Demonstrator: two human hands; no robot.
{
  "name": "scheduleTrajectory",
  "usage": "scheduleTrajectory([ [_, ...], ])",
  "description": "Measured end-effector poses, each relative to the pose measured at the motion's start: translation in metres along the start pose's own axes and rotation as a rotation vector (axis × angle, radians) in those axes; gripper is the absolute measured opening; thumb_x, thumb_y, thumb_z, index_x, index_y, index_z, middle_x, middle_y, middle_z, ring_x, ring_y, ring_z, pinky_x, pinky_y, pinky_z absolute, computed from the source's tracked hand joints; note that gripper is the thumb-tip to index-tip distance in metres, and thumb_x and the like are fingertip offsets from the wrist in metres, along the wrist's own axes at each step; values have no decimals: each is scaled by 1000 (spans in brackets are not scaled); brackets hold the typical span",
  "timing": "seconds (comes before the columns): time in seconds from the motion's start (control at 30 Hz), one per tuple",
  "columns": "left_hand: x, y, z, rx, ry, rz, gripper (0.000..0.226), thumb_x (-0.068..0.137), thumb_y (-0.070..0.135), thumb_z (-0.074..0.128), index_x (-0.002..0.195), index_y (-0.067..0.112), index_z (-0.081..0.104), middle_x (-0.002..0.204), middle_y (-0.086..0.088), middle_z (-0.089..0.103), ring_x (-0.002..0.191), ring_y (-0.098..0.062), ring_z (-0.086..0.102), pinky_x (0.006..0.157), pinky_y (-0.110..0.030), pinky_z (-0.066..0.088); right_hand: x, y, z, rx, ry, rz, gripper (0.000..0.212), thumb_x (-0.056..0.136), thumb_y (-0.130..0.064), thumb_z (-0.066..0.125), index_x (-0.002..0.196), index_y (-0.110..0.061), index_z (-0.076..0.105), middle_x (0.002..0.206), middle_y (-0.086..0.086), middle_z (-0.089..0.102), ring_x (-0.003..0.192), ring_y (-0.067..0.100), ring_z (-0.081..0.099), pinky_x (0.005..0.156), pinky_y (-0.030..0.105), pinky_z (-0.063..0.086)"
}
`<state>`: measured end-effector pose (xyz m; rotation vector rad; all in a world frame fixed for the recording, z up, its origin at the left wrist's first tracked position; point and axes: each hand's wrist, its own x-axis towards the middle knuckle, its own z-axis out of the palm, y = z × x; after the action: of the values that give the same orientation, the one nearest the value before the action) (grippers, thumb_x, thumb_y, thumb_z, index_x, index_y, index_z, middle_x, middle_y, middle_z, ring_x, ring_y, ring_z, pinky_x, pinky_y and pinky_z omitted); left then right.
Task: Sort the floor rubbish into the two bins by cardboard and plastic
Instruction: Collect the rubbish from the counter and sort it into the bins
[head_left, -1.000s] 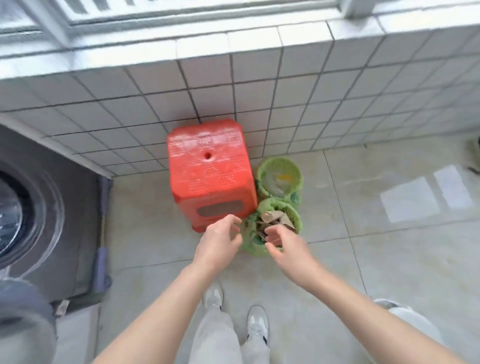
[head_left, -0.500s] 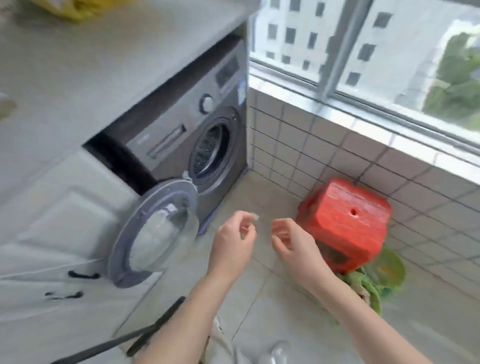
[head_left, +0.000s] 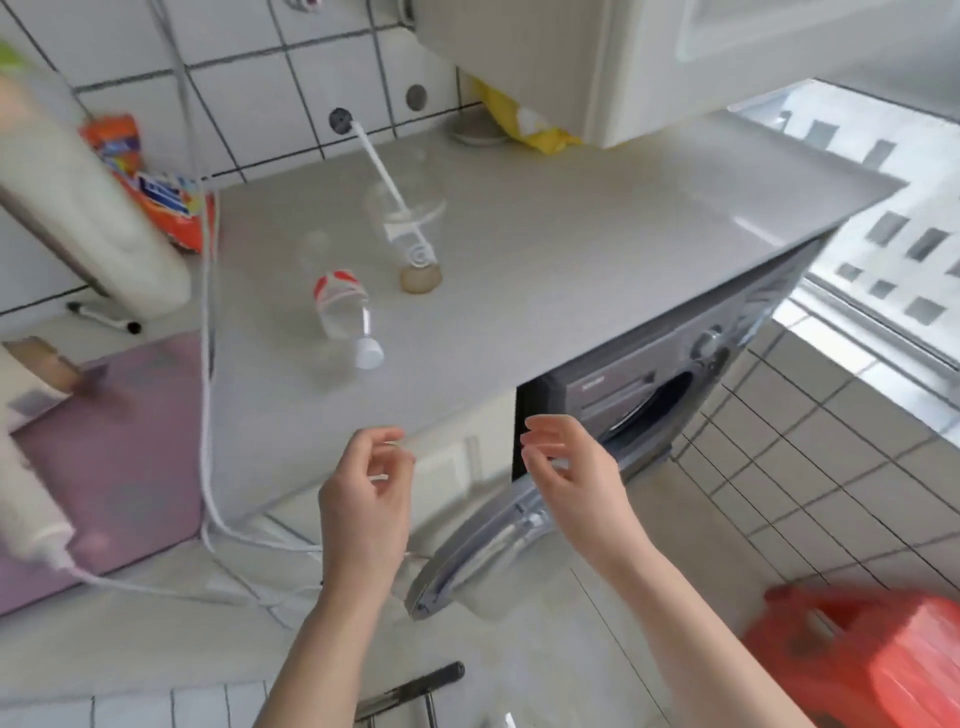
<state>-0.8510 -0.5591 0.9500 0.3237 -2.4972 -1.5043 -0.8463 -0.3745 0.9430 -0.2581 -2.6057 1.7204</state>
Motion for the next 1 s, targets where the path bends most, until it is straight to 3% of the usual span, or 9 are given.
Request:
scheduleTrajectory([
  [0.07,21,3,-7,-19,46,3,15,88,9,56,96,20,62,82,-1,68,83,-15,65,67,-10,44,19,-12,9,13,-27,-15,27,94,-18,51,121,-22,54,109,-10,63,103,-3,57,73,1,43],
  [0.27,76,3,-5,-93,160,-1,15,90,8,53,93,20,62,84,-2,68,84,-19,66,74,-26,48,78,-31,27,-8,-34,-65,26,93,-21,53,119,-24,54,106,-13,63,86,-2,59,67,11,46],
  [0.33,96,6,-3,-98,225,17,16,90,7,54,92,20,62,85,-1,68,83,-16,65,74,-22,47,99,-38,28,-25,-28,-101,26,93,-22,53,119,-24,53,104,-14,62,84,-2,58,67,11,45],
  [0.43,127,9,-5,-10,322,64,14,90,7,55,95,18,62,90,0,67,80,-9,61,72,-4,41,137,-54,27,-24,-36,-146,29,92,-21,56,121,-22,52,104,-11,62,88,3,58,69,16,45],
  [0.5,150,10,-8,114,345,123,22,87,-1,54,100,15,62,95,1,65,85,-15,61,74,-7,41,164,-65,28,-24,-47,-153,38,89,-23,61,125,-21,49,109,-9,60,94,13,59,73,22,47],
  [0.63,192,8,-13,562,140,336,61,71,-17,51,120,18,56,118,-1,57,109,-22,52,92,-25,41,207,-77,39,-65,-123,-193,70,83,-28,70,140,-18,30,132,-1,45,117,17,48,96,34,44],
  [0.77,222,8,-18,754,-73,448,86,61,-22,50,134,24,47,136,6,52,133,-18,42,106,-33,38,236,-82,50,-18,-201,-197,92,78,-36,74,146,-20,15,144,1,32,132,16,35,105,33,36],
  [0.9,235,3,-16,885,-247,514,102,57,-26,49,143,28,32,152,8,34,145,-19,22,110,-36,33,256,-83,58,36,-234,-209,98,71,-38,78,145,-26,15,144,-6,31,134,15,32,110,39,34],
  [1.0,238,3,-10,888,-288,512,99,55,-25,46,138,28,37,154,9,28,147,-16,14,112,-41,31,266,-83,63,61,-265,-201,90,70,-33,79,140,-26,24,135,-6,39,126,11,40,106,35,38],
])
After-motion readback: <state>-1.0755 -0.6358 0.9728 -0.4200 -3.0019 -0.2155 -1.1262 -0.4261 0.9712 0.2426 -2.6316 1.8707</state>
